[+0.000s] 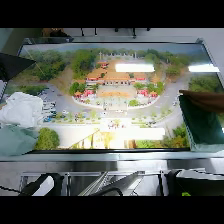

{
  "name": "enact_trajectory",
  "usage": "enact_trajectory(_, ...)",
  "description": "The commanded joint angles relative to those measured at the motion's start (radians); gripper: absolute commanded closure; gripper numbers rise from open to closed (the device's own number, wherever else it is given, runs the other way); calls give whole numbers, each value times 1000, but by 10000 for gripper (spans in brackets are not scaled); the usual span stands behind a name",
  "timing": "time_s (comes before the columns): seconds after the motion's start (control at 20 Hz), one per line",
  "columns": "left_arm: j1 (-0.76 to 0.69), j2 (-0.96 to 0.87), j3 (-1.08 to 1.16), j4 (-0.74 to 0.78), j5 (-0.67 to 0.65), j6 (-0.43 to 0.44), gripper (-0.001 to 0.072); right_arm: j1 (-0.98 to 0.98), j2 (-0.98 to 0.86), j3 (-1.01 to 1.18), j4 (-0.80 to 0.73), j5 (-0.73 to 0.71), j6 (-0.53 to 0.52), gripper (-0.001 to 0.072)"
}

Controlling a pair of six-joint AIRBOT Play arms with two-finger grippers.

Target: Fold the shirts.

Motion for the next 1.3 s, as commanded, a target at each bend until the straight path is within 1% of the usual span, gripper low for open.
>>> enact_trajectory(0.0,-1,0,0,0,-2,2,696,-21,19,-11,-128,111,55,689)
enact_trajectory(0.15,-1,0,0,1,-2,2,695,-20,38,-51,-154,111,59,689)
enact_trajectory(0.3,-1,0,0,0,-2,2,696,-20,101,-188,-314,111,47,689)
enact_trajectory(0.4,-1,0,0,0,-2,4,696,-20,141,-307,-454,109,6,689)
enact_trajectory(0.5,-1,0,0,0,-2,16,696,-20,159,-413,-531,68,-37,689)
enact_trajectory(0.6,-1,0,0,0,-1,21,696,-20,161,-498,-532,-28,-55,679)
enact_trajectory(0.65,-1,0,0,0,-2,21,696,-20,160,-540,-526,-81,-55,618)
enact_trajectory(0.75,-1,0,0,0,-1,20,695,-20,152,-600,-530,-122,-56,150)
enact_trajectory(0.8,-1,0,0,0,0,20,695,-21,141,-599,-546,-116,-60,107)
enact_trajectory(0.9,-1,0,0,-1,3,20,696,-21,127,-533,-562,-99,-58,109)
enact_trajectory(1.0,-1,-2,0,0,10,20,696,-19,123,-399,-519,-93,-34,114)
enact_trajectory(1.05,-1,-3,0,-1,23,21,696,-16,123,-322,-456,-105,-27,195)
enact_trajectory(1.15,-1,-2,0,0,62,21,695,10,129,-211,-267,-154,-50,603)
enact_trajectory(1.2,-1,-3,0,1,72,22,695,40,143,-190,-154,-199,-73,691)
enact_trajectory(1.25,-1,-3,0,0,76,42,695,80,161,-191,-70,-249,-98,689)
